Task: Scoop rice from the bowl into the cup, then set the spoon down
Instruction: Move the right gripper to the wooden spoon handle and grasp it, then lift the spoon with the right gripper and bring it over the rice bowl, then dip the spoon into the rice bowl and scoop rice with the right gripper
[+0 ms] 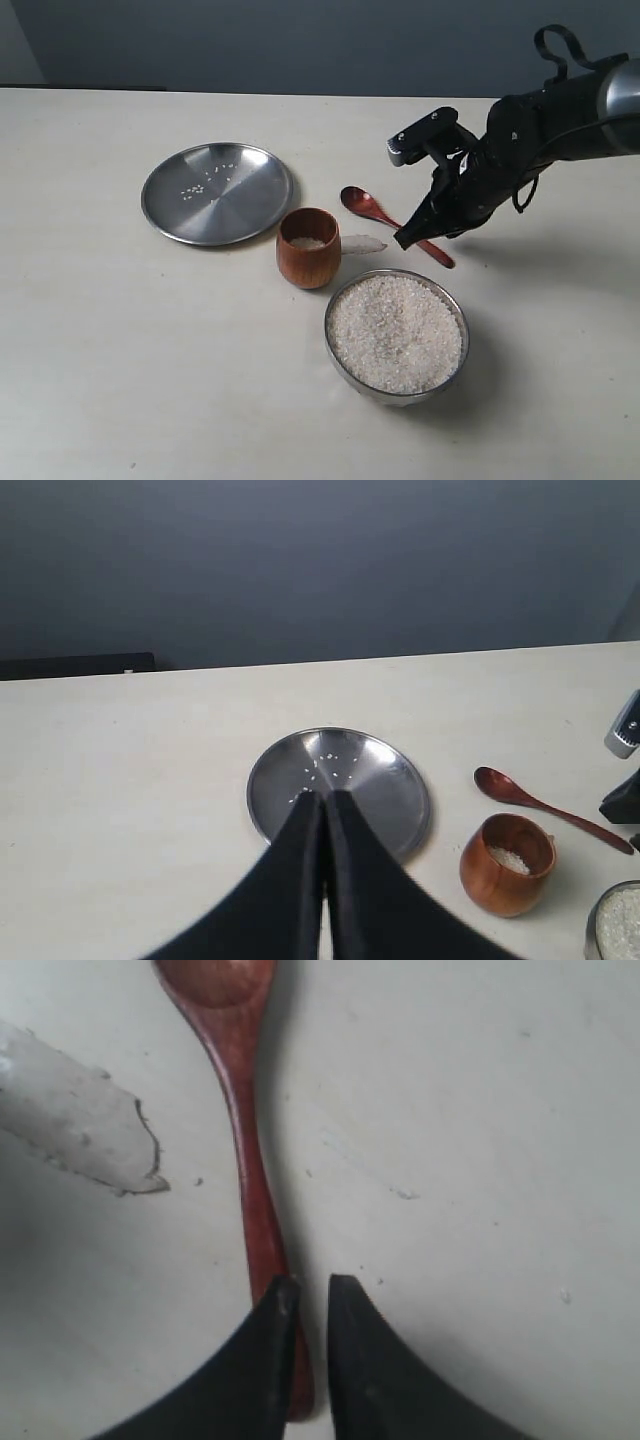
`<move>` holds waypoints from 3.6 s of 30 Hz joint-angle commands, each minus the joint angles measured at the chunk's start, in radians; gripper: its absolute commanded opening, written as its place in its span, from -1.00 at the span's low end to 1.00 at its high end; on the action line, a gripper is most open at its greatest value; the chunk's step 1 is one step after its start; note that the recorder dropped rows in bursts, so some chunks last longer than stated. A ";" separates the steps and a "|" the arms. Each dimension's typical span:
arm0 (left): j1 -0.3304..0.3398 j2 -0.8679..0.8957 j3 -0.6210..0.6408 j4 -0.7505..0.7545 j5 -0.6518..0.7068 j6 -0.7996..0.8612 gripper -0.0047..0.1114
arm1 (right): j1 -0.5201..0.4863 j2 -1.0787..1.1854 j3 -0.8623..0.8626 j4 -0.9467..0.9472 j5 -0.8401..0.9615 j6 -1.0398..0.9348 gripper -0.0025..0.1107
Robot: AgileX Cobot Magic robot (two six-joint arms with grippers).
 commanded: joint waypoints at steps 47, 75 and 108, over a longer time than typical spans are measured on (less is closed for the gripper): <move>0.004 0.001 -0.008 0.002 -0.007 0.000 -0.91 | -0.003 -0.042 0.047 0.054 0.002 -0.169 -0.96; 0.004 0.001 -0.008 0.002 -0.007 0.000 -0.91 | 0.368 -0.606 0.047 -0.395 0.814 0.140 -0.97; 0.004 0.001 -0.008 0.002 -0.007 0.000 -0.91 | 0.766 -0.481 0.316 -0.648 0.814 0.670 -0.97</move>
